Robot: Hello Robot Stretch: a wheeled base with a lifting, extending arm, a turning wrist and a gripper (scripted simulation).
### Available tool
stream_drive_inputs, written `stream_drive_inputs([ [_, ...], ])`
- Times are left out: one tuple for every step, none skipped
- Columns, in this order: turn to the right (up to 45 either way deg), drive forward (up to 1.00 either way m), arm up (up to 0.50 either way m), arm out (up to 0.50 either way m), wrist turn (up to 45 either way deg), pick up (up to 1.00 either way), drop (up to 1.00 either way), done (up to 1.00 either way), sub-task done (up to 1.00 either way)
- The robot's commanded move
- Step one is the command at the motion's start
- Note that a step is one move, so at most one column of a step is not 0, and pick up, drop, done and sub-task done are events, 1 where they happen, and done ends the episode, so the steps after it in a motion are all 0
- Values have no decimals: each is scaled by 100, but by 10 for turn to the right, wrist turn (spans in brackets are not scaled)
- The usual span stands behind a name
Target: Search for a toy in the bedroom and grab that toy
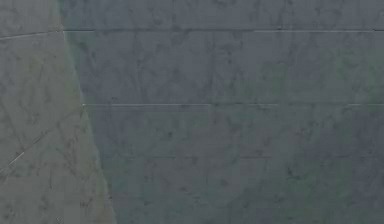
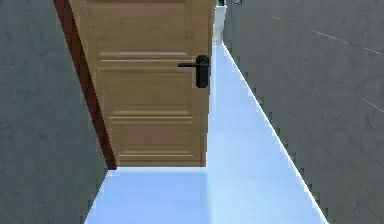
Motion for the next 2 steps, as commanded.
stream_drive_inputs([
  [450, 0, 0, 0, 0, 0, 0, 0, 0],
  [450, 0, 0, 0, 0, 0, 0, 0, 0],
])
